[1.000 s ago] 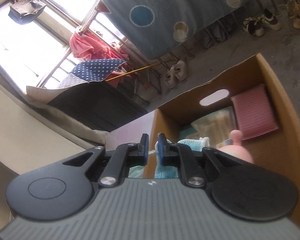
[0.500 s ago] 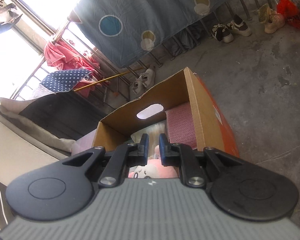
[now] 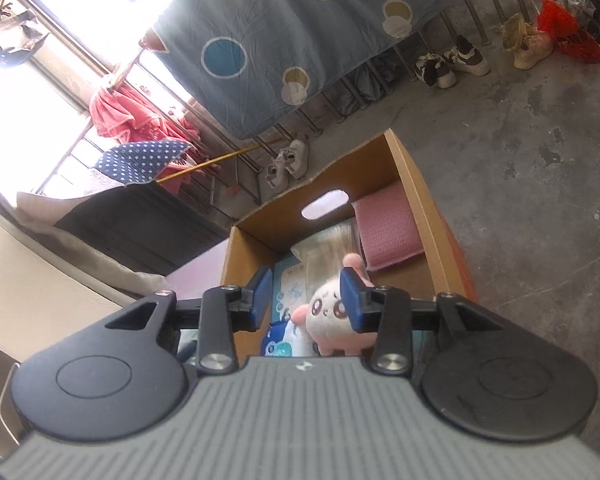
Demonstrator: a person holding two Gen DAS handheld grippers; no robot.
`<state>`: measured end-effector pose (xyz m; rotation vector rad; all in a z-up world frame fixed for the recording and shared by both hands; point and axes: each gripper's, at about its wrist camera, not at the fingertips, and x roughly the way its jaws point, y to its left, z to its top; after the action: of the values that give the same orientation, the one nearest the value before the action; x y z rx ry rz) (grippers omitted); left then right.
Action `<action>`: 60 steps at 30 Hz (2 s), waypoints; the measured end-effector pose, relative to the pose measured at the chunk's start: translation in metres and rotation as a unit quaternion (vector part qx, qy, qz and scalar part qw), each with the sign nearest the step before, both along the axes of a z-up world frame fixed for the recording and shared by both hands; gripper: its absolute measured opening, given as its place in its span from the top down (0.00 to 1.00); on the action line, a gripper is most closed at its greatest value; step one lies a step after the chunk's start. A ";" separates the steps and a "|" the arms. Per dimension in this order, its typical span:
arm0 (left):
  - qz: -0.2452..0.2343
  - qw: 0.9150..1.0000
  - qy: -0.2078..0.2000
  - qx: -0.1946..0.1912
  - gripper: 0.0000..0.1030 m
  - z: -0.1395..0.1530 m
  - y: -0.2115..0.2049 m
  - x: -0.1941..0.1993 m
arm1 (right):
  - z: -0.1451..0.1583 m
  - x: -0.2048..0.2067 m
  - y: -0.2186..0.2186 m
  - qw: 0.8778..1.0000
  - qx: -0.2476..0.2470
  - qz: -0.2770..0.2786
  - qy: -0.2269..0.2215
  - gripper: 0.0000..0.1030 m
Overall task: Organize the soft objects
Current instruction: 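Carry the teal towel into the box and open the right gripper, then move the right gripper back to the white yogurt cup on the table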
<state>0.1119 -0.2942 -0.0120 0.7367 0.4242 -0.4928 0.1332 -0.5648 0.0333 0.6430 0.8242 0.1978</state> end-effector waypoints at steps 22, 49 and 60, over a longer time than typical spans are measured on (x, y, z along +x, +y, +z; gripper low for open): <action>0.238 0.967 0.062 -0.072 0.36 -0.004 0.247 -0.050 | -0.123 0.055 0.131 0.923 -0.332 0.041 0.192 0.77; 0.315 0.936 0.090 -0.126 0.36 -0.012 0.325 -0.072 | 0.002 -0.002 0.153 0.993 -0.118 0.014 0.005 0.48; 0.296 0.940 0.064 -0.157 0.36 -0.008 0.349 -0.086 | 0.016 -0.008 0.304 0.971 -0.067 0.208 -0.098 0.48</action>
<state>0.0257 0.0544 -0.0197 0.2419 0.6434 -0.0332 0.1250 -0.2604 0.0488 0.3118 0.7658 0.5727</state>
